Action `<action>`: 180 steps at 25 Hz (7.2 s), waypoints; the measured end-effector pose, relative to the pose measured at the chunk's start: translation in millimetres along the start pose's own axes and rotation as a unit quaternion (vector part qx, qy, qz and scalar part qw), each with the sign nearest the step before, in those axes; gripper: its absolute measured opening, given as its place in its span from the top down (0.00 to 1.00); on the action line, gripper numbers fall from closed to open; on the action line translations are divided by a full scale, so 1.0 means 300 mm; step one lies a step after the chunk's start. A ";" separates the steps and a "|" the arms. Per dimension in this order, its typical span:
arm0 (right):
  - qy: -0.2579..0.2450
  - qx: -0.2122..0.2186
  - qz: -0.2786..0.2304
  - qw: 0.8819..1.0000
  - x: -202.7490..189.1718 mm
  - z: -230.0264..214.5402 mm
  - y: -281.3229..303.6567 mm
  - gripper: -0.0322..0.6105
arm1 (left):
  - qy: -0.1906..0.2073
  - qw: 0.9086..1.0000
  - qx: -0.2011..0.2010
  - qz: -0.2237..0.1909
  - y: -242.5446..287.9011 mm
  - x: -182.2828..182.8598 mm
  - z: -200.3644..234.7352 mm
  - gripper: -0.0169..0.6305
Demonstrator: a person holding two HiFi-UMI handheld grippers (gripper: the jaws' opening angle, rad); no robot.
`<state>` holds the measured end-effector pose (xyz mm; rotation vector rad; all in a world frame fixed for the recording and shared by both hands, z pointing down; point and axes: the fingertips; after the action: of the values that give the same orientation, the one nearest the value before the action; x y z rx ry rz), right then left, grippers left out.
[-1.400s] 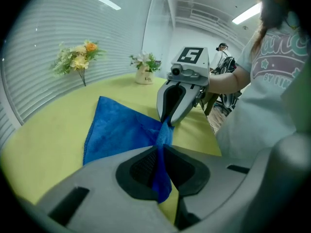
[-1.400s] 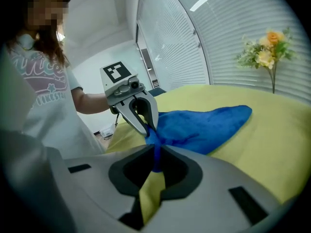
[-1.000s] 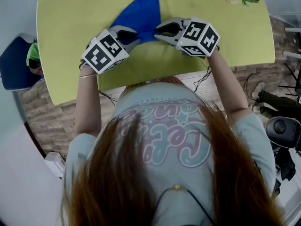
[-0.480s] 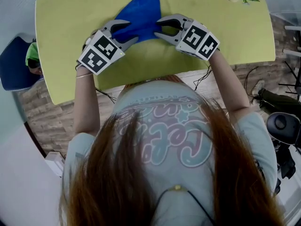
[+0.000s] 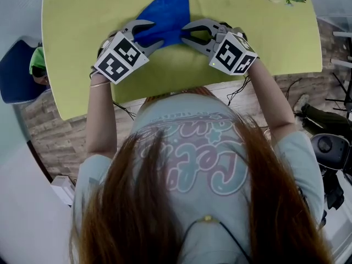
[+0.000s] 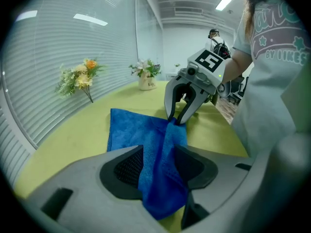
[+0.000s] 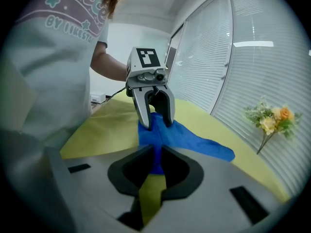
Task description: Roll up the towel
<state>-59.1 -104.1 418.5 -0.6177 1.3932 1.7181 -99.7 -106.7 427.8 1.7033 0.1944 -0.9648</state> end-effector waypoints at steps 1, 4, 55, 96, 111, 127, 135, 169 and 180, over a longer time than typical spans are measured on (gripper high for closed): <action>0.009 0.004 0.002 1.000 -0.006 0.001 0.003 0.87 | -0.001 1.000 0.001 -0.002 -0.001 0.002 0.003 0.71; 0.046 0.012 0.004 0.999 -0.019 0.000 0.005 0.88 | -0.021 0.999 0.012 -0.022 -0.028 0.007 0.023 0.70; -0.061 0.005 0.056 0.997 -0.021 0.049 0.022 0.79 | 0.127 0.992 0.007 0.000 0.009 0.007 -0.090 0.82; 0.259 0.119 0.019 0.958 -0.023 0.054 -0.017 0.84 | -0.095 0.990 -0.102 0.023 -0.040 -0.048 -0.075 0.91; 0.256 0.071 0.022 0.964 -0.058 -0.030 -0.025 0.77 | -0.027 0.997 -0.067 0.031 -0.016 -0.035 -0.024 0.91; 0.005 -0.063 0.010 0.998 -0.006 -0.028 -0.035 0.77 | 0.030 0.999 0.004 0.021 -0.016 -0.025 0.019 0.79; -0.007 -0.041 0.032 0.999 -0.022 -0.003 -0.013 0.85 | 0.006 1.000 0.012 -0.027 -0.037 -0.024 0.030 0.75; 0.016 -0.019 0.035 0.999 -0.020 -0.007 -0.002 0.86 | 0.078 0.997 0.010 -0.023 -0.018 0.015 -0.061 0.70; 0.034 -0.025 0.023 0.999 -0.028 -0.014 -0.002 0.86 | 0.073 0.997 0.028 -0.010 -0.018 -0.051 -0.042 0.73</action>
<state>-54.4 -110.4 423.7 -0.6824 1.4258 1.7880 -106.5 -88.6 434.9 1.8284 0.2837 -0.8682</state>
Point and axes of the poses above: the fingertips, and each gripper's own axes: y forward along the fingers, z to its left, x out of its top, and after that the axes turned 1 degree about -y, right-handed
